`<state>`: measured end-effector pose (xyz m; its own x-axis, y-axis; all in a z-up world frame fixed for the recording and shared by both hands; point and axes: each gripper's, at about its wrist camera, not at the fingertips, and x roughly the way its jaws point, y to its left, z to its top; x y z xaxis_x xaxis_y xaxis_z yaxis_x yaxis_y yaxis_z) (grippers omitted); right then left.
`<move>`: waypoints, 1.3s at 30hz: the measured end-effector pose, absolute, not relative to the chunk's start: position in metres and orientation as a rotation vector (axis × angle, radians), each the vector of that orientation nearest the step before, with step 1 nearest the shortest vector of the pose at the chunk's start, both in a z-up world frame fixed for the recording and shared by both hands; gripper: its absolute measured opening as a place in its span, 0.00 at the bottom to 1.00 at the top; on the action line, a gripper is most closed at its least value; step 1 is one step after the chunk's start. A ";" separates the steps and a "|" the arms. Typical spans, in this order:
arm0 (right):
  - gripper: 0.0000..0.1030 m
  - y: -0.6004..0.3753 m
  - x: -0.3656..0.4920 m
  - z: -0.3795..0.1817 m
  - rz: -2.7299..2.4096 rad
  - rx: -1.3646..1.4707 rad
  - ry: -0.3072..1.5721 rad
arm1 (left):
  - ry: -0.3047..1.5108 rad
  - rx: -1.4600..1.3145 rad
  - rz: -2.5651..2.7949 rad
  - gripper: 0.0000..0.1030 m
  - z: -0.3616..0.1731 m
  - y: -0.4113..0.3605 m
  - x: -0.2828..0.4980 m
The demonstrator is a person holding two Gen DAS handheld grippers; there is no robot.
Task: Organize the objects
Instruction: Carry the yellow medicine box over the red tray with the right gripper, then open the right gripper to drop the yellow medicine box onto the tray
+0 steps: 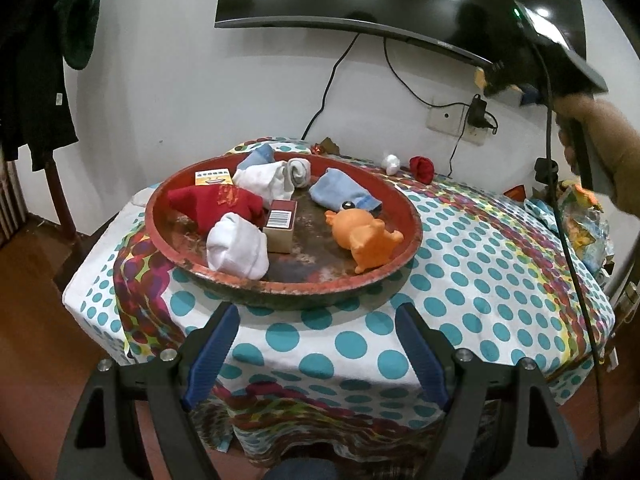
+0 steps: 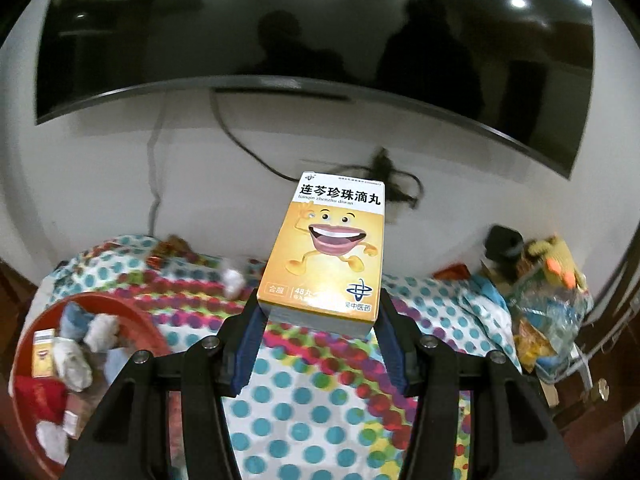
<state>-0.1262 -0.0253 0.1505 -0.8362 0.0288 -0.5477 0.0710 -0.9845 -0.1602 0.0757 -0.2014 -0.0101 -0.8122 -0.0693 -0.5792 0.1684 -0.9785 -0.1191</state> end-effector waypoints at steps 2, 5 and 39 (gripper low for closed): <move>0.48 -0.042 -0.119 0.155 -2.957 0.868 0.294 | 0.246 0.905 -2.863 0.80 -0.009 -0.201 0.076; 0.48 -0.065 -0.111 0.161 -2.925 0.839 0.308 | 0.237 0.897 -2.857 0.80 -0.008 -0.201 0.078; 0.48 -0.233 -0.068 0.022 -2.577 1.031 0.480 | 0.425 0.951 -2.730 0.80 -0.016 -0.240 0.076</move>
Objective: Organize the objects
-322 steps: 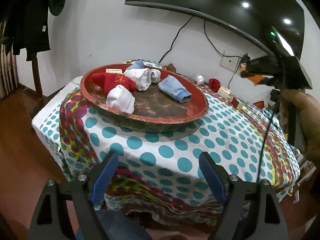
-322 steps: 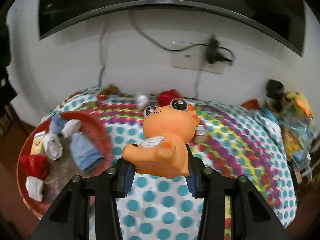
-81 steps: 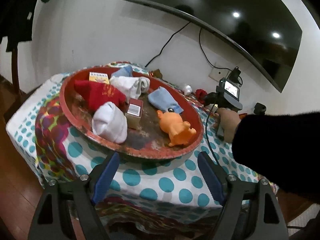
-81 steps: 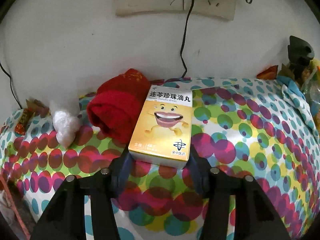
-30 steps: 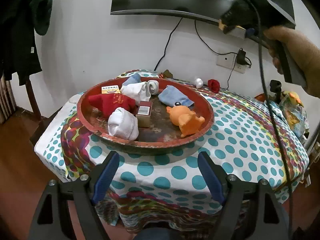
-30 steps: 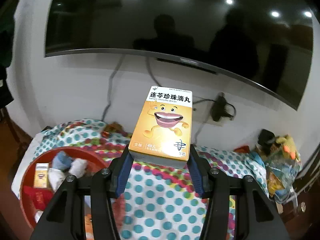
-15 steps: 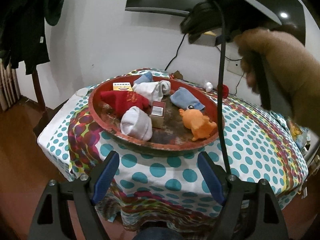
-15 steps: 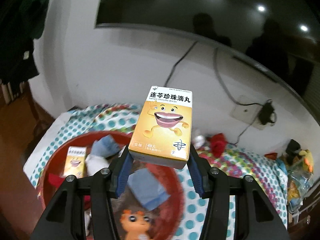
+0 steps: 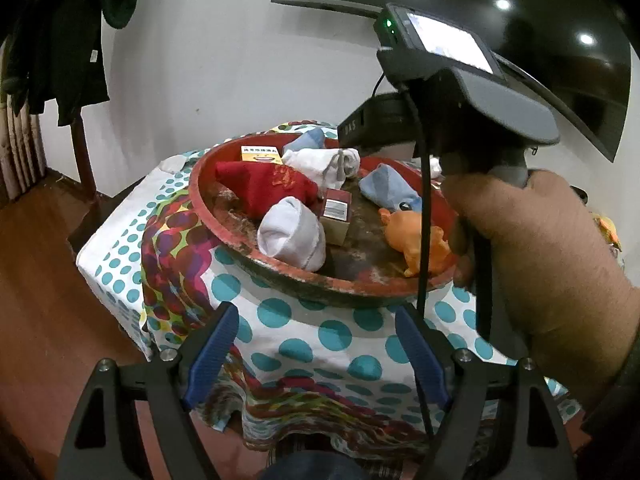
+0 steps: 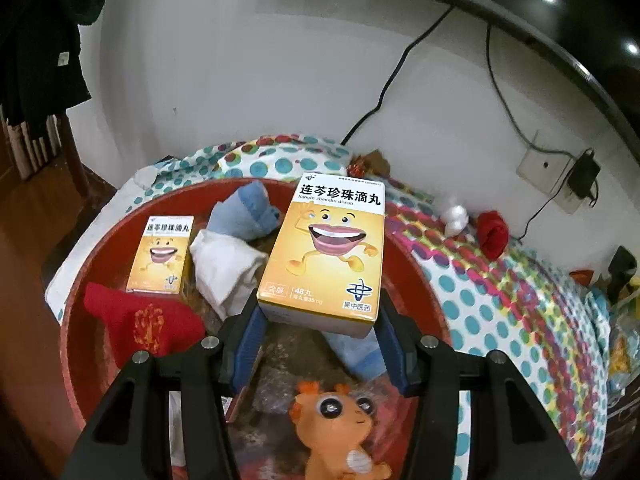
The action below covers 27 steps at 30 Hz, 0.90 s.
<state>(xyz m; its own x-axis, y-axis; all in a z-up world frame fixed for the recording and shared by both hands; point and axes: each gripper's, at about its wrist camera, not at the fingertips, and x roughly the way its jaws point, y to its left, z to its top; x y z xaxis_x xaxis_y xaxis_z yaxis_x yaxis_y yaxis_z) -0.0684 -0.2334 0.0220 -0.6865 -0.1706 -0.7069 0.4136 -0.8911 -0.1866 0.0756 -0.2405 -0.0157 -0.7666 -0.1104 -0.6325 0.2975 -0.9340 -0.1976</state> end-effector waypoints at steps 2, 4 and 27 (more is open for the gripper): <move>0.48 -0.234 -0.069 0.017 -2.572 1.043 0.473 | 0.424 0.949 -2.723 0.80 -0.016 -0.241 0.075; 0.48 -0.235 -0.070 0.014 -2.570 1.049 0.477 | 0.427 0.950 -2.721 0.80 -0.016 -0.242 0.075; 1.00 -0.151 0.027 0.124 -2.776 0.731 0.366 | 0.134 0.466 -2.665 1.00 0.114 -0.238 0.143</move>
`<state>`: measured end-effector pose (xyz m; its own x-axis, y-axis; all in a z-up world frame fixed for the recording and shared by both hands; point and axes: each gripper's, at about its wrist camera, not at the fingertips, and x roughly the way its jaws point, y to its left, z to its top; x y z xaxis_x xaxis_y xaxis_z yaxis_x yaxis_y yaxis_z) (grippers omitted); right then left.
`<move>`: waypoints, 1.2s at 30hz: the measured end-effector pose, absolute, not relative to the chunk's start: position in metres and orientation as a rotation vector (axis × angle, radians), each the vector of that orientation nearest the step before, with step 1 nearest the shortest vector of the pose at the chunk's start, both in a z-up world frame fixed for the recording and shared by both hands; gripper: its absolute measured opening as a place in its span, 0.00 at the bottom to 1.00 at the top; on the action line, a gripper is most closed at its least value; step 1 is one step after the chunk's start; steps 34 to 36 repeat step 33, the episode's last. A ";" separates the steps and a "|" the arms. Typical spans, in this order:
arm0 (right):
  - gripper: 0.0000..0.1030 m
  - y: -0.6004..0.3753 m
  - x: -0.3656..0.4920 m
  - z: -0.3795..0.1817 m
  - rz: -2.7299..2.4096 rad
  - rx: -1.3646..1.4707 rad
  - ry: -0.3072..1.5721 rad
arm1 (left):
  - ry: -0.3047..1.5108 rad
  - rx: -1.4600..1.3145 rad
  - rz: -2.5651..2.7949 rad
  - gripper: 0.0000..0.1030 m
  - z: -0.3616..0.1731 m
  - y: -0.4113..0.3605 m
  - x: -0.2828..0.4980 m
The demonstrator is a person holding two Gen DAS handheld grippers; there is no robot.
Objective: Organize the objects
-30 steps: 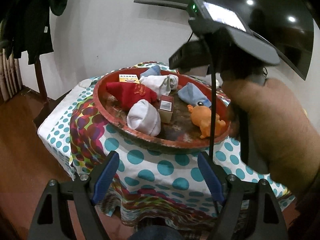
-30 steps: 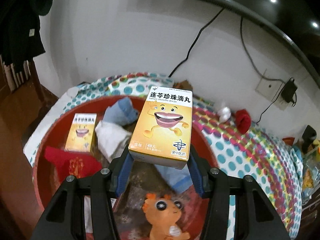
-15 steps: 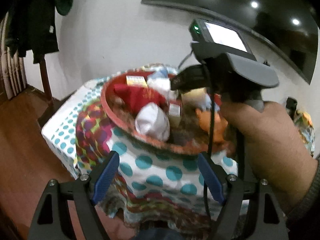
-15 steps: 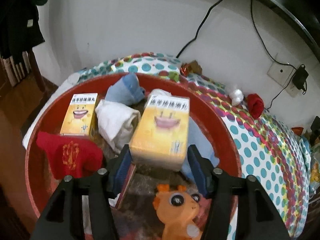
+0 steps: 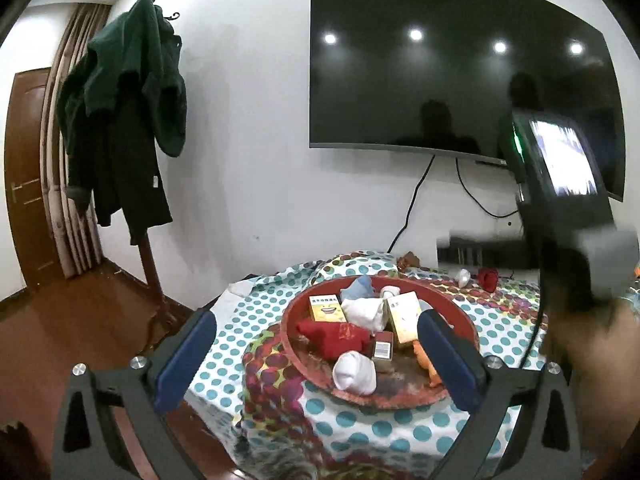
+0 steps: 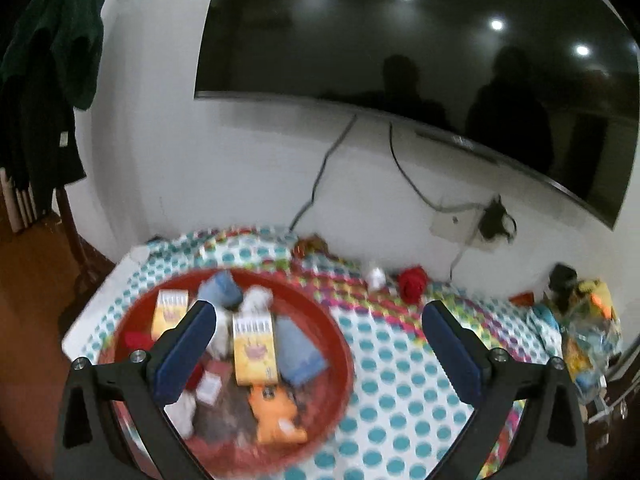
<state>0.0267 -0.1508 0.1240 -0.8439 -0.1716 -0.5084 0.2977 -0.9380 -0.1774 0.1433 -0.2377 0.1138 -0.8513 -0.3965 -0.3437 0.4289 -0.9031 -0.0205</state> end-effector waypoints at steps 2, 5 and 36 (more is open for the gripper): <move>1.00 -0.136 0.047 0.108 -2.800 0.757 0.317 | 0.155 0.525 -2.688 1.00 0.113 -0.230 0.147; 1.00 -0.114 0.071 0.086 -2.819 0.802 0.227 | 0.155 0.580 -2.709 1.00 0.109 -0.215 0.154; 1.00 -0.072 0.103 -0.002 -2.755 1.044 0.308 | 0.121 0.748 -2.716 1.00 0.065 -0.184 0.162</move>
